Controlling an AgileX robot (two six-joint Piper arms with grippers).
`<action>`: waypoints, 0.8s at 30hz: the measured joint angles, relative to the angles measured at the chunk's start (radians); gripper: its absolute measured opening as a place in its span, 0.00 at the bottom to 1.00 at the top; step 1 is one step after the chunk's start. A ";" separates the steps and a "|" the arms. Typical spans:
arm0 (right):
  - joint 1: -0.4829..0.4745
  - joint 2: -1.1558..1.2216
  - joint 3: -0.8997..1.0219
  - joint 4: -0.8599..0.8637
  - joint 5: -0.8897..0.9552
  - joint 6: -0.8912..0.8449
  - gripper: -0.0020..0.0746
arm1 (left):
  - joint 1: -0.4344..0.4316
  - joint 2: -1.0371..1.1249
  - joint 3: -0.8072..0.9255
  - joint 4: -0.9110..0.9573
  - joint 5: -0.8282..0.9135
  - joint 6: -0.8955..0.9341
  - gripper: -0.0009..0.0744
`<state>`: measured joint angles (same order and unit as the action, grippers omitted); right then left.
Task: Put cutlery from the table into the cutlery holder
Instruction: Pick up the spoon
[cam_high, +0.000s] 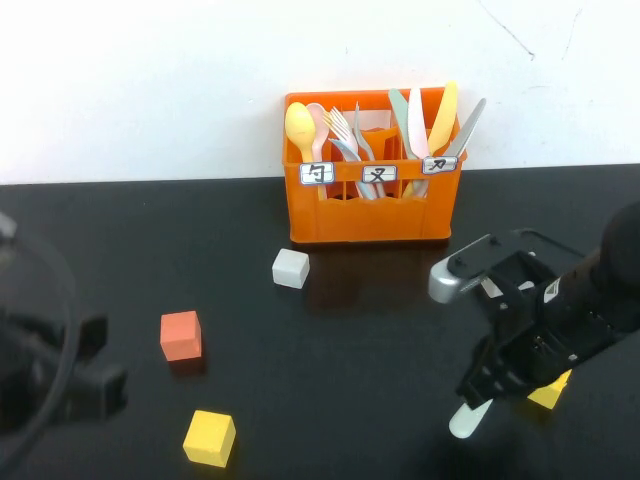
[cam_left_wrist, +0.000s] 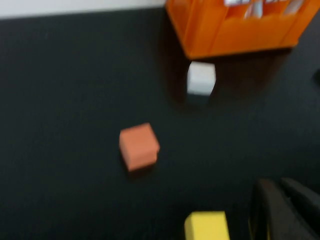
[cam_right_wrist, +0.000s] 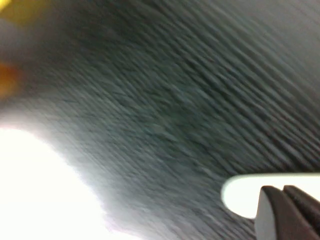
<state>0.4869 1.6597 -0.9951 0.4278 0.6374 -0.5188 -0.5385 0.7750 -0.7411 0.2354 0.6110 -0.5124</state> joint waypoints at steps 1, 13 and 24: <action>0.000 0.007 -0.006 -0.056 0.005 0.065 0.02 | 0.000 -0.021 0.026 0.004 0.000 -0.008 0.01; 0.000 0.061 -0.015 -0.371 0.075 0.519 0.05 | 0.000 -0.102 0.158 0.087 -0.013 -0.167 0.01; 0.000 0.110 -0.089 -0.361 0.070 0.579 0.53 | 0.000 -0.102 0.160 0.079 -0.015 -0.228 0.01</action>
<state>0.4869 1.7701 -1.0844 0.0669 0.7077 0.0607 -0.5385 0.6728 -0.5812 0.3144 0.5961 -0.7403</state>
